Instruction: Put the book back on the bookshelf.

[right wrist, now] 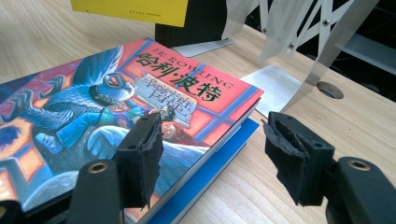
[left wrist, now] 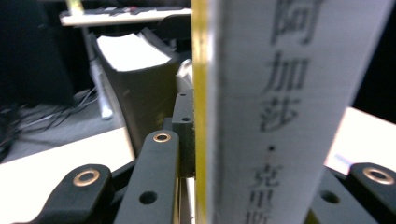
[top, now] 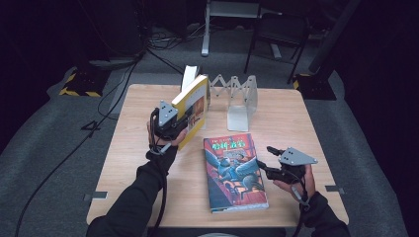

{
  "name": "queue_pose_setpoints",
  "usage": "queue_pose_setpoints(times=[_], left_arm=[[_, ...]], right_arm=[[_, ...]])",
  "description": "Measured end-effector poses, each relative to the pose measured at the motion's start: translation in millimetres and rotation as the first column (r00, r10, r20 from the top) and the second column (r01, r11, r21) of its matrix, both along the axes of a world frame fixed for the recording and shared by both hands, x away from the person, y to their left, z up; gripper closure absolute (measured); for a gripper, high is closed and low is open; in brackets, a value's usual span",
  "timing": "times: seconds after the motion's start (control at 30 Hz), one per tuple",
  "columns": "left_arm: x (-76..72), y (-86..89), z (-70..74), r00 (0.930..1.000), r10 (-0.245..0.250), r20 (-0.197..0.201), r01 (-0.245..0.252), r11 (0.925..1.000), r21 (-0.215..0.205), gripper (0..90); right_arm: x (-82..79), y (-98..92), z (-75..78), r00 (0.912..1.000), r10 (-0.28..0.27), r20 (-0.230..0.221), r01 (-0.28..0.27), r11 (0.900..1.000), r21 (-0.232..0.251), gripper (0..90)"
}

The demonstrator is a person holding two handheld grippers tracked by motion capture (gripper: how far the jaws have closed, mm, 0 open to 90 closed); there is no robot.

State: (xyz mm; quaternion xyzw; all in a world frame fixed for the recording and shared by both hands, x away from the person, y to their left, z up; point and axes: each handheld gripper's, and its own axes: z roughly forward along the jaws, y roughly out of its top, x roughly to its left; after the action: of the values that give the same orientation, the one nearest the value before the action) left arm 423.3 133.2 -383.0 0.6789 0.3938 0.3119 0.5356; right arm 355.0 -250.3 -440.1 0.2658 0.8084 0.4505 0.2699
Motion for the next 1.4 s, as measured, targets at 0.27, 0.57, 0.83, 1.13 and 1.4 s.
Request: queue_pose_setpoints(times=[0.27, 0.57, 0.83, 1.13, 1.4], left_arm=[[8.6, -18.6, -18.6, 0.9970, 0.070, -0.034, -0.068, 0.9959, 0.060, 74.8], [19.5, -37.2, -32.1, 0.9864, 0.162, -0.028, -0.159, 0.9841, 0.078, 74.7], [28.7, -51.7, -36.7, 0.9696, 0.244, -0.013, -0.244, 0.9691, 0.038, 74.7], [40.4, -68.1, -42.0, 0.9606, 0.278, 0.016, -0.278, 0.9586, 0.062, 74.7], [44.0, -74.0, -48.7, 0.9473, 0.319, 0.023, -0.320, 0.9445, 0.074, 74.4]], right_arm=[[1.2, 0.7, -4.2, 1.0000, -0.002, -0.008, 0.002, 1.000, -0.018, 36.9], [1.4, 2.1, -6.2, 1.0000, -0.001, -0.008, 0.001, 1.000, -0.028, 36.8], [1.3, 4.0, -7.6, 1.0000, 0.004, -0.008, -0.004, 0.999, -0.038, 37.0], [1.5, 4.4, -7.3, 0.9999, 0.008, -0.006, -0.008, 0.999, -0.047, 36.8], [1.2, 6.6, -8.0, 0.9997, 0.018, -0.014, -0.018, 0.998, -0.059, 36.5]])
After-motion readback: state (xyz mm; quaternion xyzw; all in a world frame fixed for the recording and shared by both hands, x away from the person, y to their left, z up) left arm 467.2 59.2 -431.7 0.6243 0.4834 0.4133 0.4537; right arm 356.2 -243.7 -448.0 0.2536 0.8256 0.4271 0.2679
